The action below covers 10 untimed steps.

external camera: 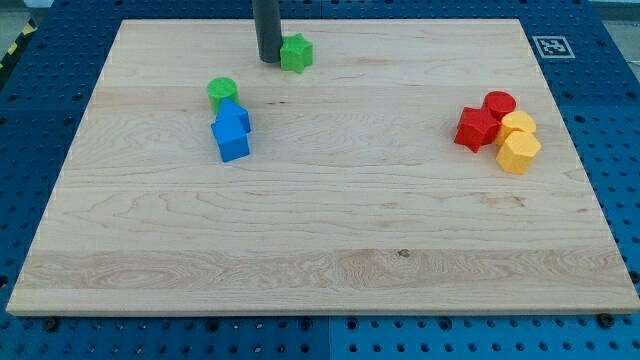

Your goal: Push the green star to the top right

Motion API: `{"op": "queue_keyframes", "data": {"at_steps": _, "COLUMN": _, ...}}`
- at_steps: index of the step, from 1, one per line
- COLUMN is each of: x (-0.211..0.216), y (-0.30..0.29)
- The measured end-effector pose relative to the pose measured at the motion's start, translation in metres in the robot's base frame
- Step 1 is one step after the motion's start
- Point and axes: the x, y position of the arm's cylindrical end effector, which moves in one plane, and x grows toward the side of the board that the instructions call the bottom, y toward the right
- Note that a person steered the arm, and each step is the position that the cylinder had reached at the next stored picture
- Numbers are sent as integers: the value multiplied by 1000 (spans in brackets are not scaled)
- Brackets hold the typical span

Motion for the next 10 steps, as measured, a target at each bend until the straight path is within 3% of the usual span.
{"op": "queue_keyframes", "data": {"at_steps": 2, "x": 0, "y": 19}}
{"op": "queue_keyframes", "data": {"at_steps": 7, "x": 20, "y": 178}}
{"op": "queue_keyframes", "data": {"at_steps": 10, "x": 36, "y": 212}}
